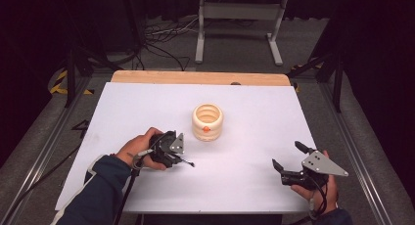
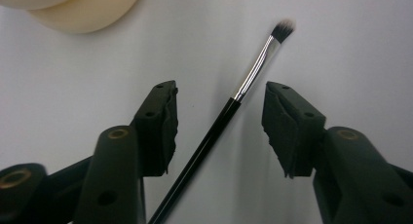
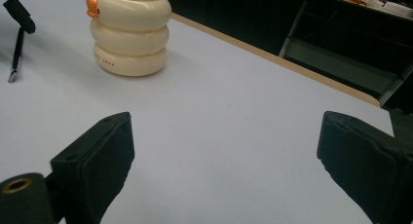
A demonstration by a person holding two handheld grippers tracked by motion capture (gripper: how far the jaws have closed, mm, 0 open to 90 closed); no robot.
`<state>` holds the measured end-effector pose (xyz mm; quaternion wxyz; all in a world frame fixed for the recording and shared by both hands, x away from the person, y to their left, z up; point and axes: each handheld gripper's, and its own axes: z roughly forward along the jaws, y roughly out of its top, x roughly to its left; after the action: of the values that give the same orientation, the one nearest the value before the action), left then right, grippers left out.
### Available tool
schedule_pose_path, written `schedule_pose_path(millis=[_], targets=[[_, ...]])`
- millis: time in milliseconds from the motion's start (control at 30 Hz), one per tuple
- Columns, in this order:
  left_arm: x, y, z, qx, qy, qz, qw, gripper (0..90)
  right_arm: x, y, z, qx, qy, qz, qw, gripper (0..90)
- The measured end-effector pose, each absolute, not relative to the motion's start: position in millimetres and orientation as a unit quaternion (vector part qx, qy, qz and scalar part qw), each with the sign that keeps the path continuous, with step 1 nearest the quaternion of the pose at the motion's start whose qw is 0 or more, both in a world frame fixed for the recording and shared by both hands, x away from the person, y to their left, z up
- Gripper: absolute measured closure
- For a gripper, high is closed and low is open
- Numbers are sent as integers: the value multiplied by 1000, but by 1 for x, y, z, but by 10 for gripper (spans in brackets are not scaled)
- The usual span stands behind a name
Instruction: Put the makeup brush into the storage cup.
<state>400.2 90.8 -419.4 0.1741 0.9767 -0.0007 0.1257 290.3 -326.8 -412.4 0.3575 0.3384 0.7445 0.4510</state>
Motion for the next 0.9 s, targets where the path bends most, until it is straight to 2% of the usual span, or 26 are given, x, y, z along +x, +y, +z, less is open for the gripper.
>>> schedule_pose_path(millis=[133, 333, 567, 900], targets=[[403, 82, -427, 983, -12, 109, 148, 578, 290, -326, -413, 338, 746, 451, 355, 69], [406, 75, -426, 988, -27, 90, 125, 638, 291, -326, -413, 337, 748, 450, 352, 69], [408, 61, -424, 995, -33, 50, 79, 801, 292, -325, -415, 333, 754, 448, 345, 69], [405, 55, -424, 995, -52, 60, 57, 832, 291, -325, -414, 334, 755, 447, 344, 69]])
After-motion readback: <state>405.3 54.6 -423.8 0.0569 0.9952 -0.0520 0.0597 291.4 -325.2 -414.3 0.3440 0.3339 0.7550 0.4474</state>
